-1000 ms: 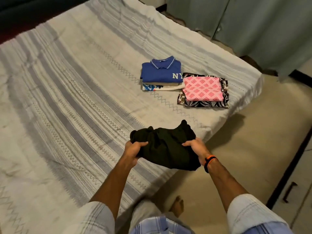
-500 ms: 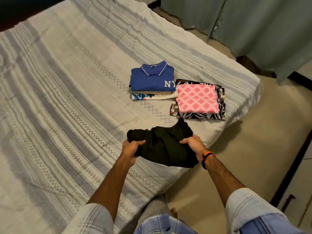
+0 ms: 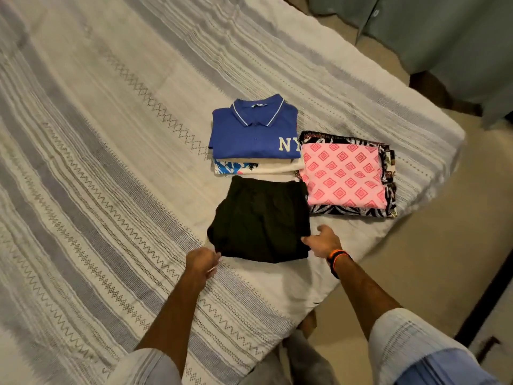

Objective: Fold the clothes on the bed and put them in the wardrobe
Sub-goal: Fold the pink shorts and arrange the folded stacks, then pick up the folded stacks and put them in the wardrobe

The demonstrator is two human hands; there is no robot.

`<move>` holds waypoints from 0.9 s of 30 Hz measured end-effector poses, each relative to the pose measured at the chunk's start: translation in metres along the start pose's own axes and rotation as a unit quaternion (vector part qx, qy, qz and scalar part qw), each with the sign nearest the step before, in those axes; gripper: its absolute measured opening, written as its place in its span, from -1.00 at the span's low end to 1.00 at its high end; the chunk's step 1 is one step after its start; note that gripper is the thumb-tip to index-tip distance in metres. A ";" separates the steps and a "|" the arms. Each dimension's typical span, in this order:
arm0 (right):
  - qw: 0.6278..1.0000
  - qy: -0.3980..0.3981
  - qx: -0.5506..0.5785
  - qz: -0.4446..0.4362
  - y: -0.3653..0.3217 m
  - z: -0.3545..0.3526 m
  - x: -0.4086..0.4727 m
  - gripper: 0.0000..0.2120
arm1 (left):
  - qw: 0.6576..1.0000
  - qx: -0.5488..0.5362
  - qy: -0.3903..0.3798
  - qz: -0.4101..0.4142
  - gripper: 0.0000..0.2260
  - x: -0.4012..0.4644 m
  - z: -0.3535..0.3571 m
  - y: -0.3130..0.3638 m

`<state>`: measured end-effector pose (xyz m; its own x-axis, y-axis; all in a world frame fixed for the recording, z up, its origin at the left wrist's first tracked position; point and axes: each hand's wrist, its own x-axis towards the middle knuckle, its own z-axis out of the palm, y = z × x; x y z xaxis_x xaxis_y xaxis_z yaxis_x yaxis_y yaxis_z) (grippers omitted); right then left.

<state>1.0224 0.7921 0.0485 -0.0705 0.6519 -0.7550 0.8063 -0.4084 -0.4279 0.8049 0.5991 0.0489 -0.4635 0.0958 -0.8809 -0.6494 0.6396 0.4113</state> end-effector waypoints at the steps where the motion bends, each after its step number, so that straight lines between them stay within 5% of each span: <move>1: 1.000 -0.008 -0.022 0.014 0.006 0.003 0.004 -0.40 | 0.999 0.032 0.009 -0.004 -0.75 0.003 0.000 -0.005; 11: 0.998 -0.041 0.008 -0.036 0.004 0.009 -0.002 -0.56 | 0.992 0.089 -0.046 0.073 -0.61 -0.011 0.031 0.004; 27: 0.981 0.070 0.135 -0.123 0.049 -0.087 -0.084 -0.68 | 0.942 0.197 -0.184 0.202 -0.73 -0.106 0.134 0.027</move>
<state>1.1184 0.7731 0.1340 -0.1463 0.8257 -0.5448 0.5890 -0.3698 -0.7186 0.9175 0.7087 0.1215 -0.3377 0.6025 -0.7231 -0.1571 0.7214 0.6744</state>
